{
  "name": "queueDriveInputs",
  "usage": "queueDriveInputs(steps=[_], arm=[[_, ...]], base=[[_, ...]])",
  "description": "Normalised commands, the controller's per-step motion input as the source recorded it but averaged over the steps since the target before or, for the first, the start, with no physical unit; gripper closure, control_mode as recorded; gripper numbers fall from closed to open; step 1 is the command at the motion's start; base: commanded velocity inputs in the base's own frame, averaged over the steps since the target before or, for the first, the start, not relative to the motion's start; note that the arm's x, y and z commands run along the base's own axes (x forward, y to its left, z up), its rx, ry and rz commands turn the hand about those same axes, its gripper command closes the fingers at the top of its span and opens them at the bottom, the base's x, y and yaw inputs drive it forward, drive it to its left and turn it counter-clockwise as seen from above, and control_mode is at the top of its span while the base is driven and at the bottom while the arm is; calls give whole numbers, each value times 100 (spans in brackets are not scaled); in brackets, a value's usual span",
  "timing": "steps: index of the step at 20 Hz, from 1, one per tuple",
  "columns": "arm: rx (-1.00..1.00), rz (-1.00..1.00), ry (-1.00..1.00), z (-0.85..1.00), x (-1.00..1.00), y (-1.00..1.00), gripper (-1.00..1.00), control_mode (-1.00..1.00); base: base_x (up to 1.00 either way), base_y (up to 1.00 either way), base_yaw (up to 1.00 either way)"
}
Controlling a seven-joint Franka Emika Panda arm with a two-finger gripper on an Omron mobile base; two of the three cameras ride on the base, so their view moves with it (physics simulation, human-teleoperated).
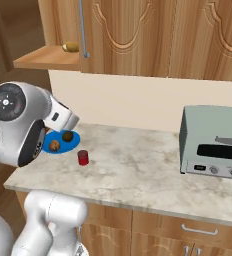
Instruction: Pick the avocado and bread from the counter and place them on the plate. Then pick the jam from the cabinet and place it next to the plate. Lastly close the cabinet door.
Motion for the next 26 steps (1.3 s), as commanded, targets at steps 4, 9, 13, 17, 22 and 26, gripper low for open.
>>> queueDriveInputs(steps=[4,9,13,17,22,26], arm=[[-8,30,0,10,-55,21,-100,-100],[-12,22,-2,19,-53,37,-100,-100],[-15,15,-6,15,-70,39,-100,-100],[-11,11,-28,1,-57,30,-100,-100],[-3,9,-35,12,-45,34,-100,-100],[0,11,-33,28,-26,48,-100,-100]], base=[[0,0,0],[0,0,0],[0,0,0],[0,0,0],[0,0,0],[0,0,0]])
